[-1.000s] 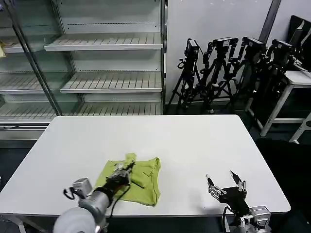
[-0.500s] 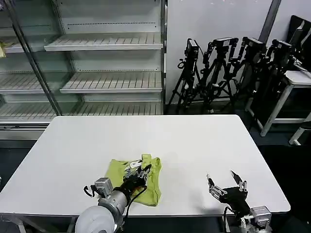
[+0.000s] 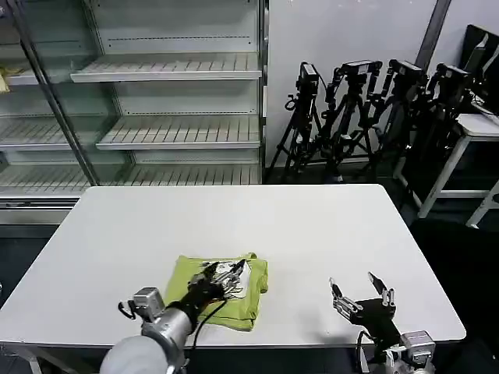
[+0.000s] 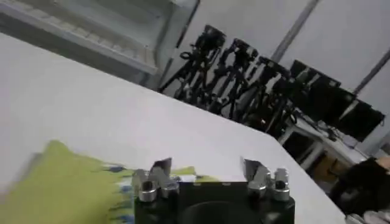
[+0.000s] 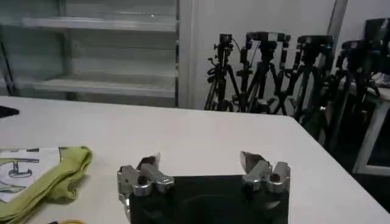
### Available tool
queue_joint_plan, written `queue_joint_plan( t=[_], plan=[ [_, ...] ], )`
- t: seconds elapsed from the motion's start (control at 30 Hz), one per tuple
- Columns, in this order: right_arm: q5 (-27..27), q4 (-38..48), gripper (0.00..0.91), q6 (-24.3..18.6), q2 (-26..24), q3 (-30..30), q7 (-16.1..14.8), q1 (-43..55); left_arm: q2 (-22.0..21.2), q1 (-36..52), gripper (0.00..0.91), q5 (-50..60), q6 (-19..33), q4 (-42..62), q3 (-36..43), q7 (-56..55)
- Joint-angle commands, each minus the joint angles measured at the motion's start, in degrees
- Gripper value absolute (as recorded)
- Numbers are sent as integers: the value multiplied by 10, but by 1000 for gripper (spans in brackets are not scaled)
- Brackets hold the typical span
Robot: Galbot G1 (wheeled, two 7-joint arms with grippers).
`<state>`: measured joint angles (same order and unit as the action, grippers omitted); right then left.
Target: Fold and organize the clothes.
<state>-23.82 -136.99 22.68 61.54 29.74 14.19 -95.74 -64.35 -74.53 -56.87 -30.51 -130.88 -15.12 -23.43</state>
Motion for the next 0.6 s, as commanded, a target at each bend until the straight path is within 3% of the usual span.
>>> queue_joint_plan(
  t=[0.03, 0.23, 0.6],
  plan=[
    [1, 2, 907, -2, 2, -5, -1, 3, 80, -64, 907, -76, -11, 3, -174, 5],
    [6, 5, 907, -4, 5, -10, -4, 6, 94, -74, 907, -103, -22, 68, -215, 20],
    [9, -2, 907, -4, 8, -2, -5, 2, 50, -40, 907, -93, -26, 134, -159, 50]
  ],
)
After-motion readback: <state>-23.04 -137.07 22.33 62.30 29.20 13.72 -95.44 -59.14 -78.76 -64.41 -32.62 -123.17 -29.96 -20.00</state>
